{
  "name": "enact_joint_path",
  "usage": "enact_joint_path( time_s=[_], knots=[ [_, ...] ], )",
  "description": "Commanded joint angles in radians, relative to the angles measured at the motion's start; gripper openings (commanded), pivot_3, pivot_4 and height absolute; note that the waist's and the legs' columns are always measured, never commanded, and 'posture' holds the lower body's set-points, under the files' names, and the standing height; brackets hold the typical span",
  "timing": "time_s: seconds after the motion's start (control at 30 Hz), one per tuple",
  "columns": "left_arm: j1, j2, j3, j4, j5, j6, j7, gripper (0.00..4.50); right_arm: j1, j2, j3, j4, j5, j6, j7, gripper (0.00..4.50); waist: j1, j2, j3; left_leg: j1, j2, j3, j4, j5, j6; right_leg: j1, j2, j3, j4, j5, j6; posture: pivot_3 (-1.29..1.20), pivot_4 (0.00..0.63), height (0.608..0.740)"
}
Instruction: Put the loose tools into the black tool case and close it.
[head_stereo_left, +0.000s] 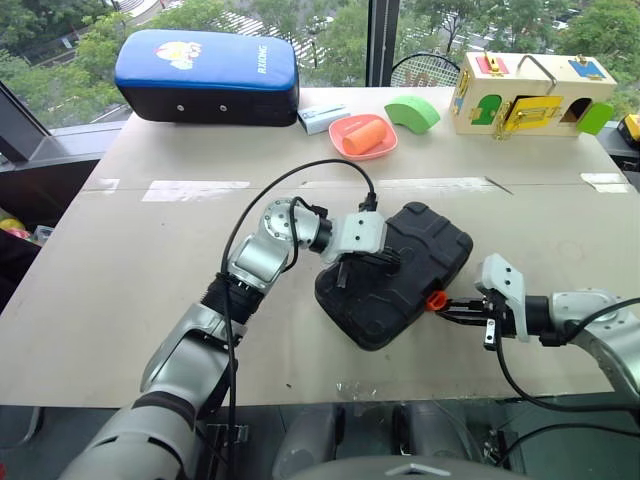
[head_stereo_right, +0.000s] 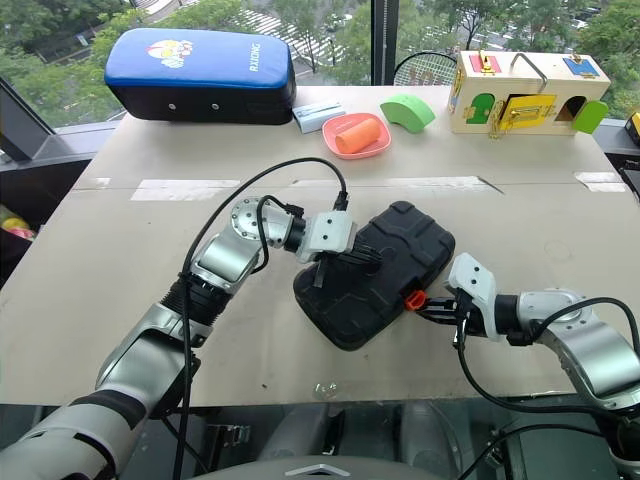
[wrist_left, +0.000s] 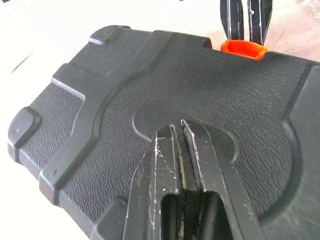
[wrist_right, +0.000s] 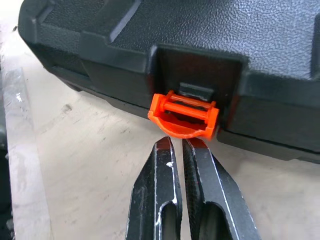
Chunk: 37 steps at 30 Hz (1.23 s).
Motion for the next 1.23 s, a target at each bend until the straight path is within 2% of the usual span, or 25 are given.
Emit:
enact_joint_path(
  time_s=[0.03, 0.3, 0.37, 0.5, 0.53, 0.57, 0.67, 0.73, 0.77, 0.8, 0.83, 0.97, 1.1, 1.23],
  knots=[
    [0.065, -0.008, -0.109, 0.077, 0.093, 0.018, -0.025, 0.06, -0.082, 0.014, -0.043, -0.069, 0.043, -0.044, 0.011, 0.0, -0.003, 0.0, 0.0, 0.0, 0.0, 0.0, 0.0, 0.0, 0.0, 0.0, 0.0, 0.0, 0.0, 0.0, 0.0, 0.0, 0.15, 0.735],
    [0.078, -0.002, -0.086, 0.065, 0.078, 0.042, -0.025, 0.06, -0.075, 0.022, -0.046, -0.067, 0.041, -0.061, 0.027, 0.0, -0.016, -0.001, -0.006, 0.002, 0.0, 0.0, -0.001, 0.0, 0.0, 0.002, 0.0, 0.0, 0.0, 0.0, 0.0, 0.0, 0.15, 0.735],
    [0.086, 0.01, -0.066, 0.054, 0.07, 0.059, -0.013, 0.06, -0.052, -0.006, -0.053, -0.072, 0.025, -0.092, 0.054, 0.0, -0.017, -0.001, -0.006, 0.006, 0.0, 0.0, -0.003, -0.001, 0.001, 0.005, 0.0, 0.0, -0.002, 0.0, 0.0, 0.0, 0.15, 0.735],
    [0.115, 0.057, 0.051, -0.029, -0.028, 0.254, 0.008, 0.06, 0.0, -0.046, -0.118, -0.056, 0.014, -0.132, 0.059, 0.0, -0.021, -0.001, -0.006, 0.011, 0.001, 0.0, -0.01, -0.003, 0.004, 0.01, 0.0, 0.001, -0.007, 0.0, 0.0, 0.0, 0.15, 0.735],
    [0.129, 0.09, 0.093, -0.068, -0.076, 0.324, -0.009, 0.67, 0.017, -0.063, -0.146, -0.052, 0.033, -0.13, 0.078, 0.5, -0.023, 0.0, -0.006, 0.012, 0.001, 0.0, -0.011, -0.003, 0.004, 0.01, 0.0, 0.001, -0.007, 0.0, 0.0, 0.0, 0.15, 0.735],
    [0.158, 0.154, 0.155, -0.126, -0.136, 0.397, -0.036, 0.89, 0.042, -0.092, -0.2, -0.049, 0.078, -0.118, 0.124, 0.73, -0.026, 0.0, -0.006, 0.012, 0.001, 0.0, -0.012, -0.002, 0.004, 0.01, 0.0, 0.001, -0.008, 0.0, 0.0, 0.0, 0.15, 0.735],
    [0.239, 0.321, 0.312, -0.282, -0.295, 0.589, -0.078, 2.24, 0.085, -0.16, -0.341, -0.026, 0.19, -0.096, 0.241, 2.09, -0.044, 0.002, -0.004, 0.012, 0.002, -0.001, -0.016, -0.002, 0.004, 0.006, 0.003, 0.003, -0.008, -0.001, -0.001, 0.0, 0.15, 0.735],
    [0.295, 0.426, 0.428, -0.375, -0.408, 0.737, -0.083, 3.07, 0.045, -0.202, -0.432, 0.028, 0.312, 0.001, 0.273, 2.89, -0.053, 0.004, -0.002, 0.011, 0.002, -0.001, -0.018, -0.002, 0.004, 0.004, 0.003, 0.006, -0.009, -0.001, -0.001, 0.0, 0.15, 0.735],
    [0.322, 0.473, 0.482, -0.412, -0.457, 0.804, -0.081, 3.67, 0.025, -0.224, -0.462, 0.058, 0.349, 0.031, 0.292, 3.48, -0.05, 0.004, 0.0, 0.011, 0.001, -0.001, -0.019, -0.003, 0.004, 0.003, 0.003, 0.008, -0.009, 0.0, -0.001, 0.0, 0.15, 0.735],
    [0.34, 0.501, 0.517, -0.44, -0.492, 0.85, -0.073, 3.96, 0.014, -0.24, -0.481, 0.079, 0.37, 0.047, 0.307, 3.85, -0.045, 0.004, 0.001, 0.009, 0.001, -0.002, -0.018, -0.003, 0.004, 0.002, 0.003, 0.008, -0.009, 0.0, -0.001, 0.0, 0.15, 0.735],
    [0.368, 0.542, 0.581, -0.475, -0.54, 0.911, -0.072, 4.45, 0.006, -0.265, -0.496, 0.112, 0.372, 0.049, 0.336, 4.34, -0.039, 0.003, 0.002, 0.008, 0.001, -0.003, -0.016, -0.003, 0.004, 0.002, 0.002, 0.009, -0.01, 0.0, -0.001, 0.0, 0.15, 0.735],
    [0.531, 0.67, 0.891, -0.6, -0.669, 1.086, -0.072, 4.48, -0.009, -0.352, -0.513, 0.235, 0.332, 0.004, 0.45, 4.43, -0.01, 0.002, 0.006, 0.004, 0.0, -0.006, -0.016, -0.002, 0.003, 0.0, 0.001, 0.007, -0.013, 0.0, -0.001, 0.0, 0.15, 0.735],
    [0.695, 0.663, 1.024, -0.681, -0.668, 1.065, -0.035, 4.48, -0.081, -0.357, -0.452, 0.325, 0.266, -0.086, 0.466, 4.43, -0.003, 0.008, 0.008, 0.003, 0.0, -0.004, -0.016, -0.002, 0.001, -0.001, 0.0, 0.008, -0.015, 0.0, -0.001, 0.0, 0.15, 0.735],
    [0.755, 0.606, 1.056, -0.739, -0.72, 1.068, 0.03, 4.48, -0.143, -0.354, -0.38, 0.369, 0.223, -0.118, 0.484, 4.43, 0.001, 0.009, 0.009, 0.004, 0.0, -0.003, -0.016, -0.001, 0.0, -0.001, -0.001, 0.009, -0.013, 0.0, -0.001, 0.0, 0.15, 0.735]
  ],
)
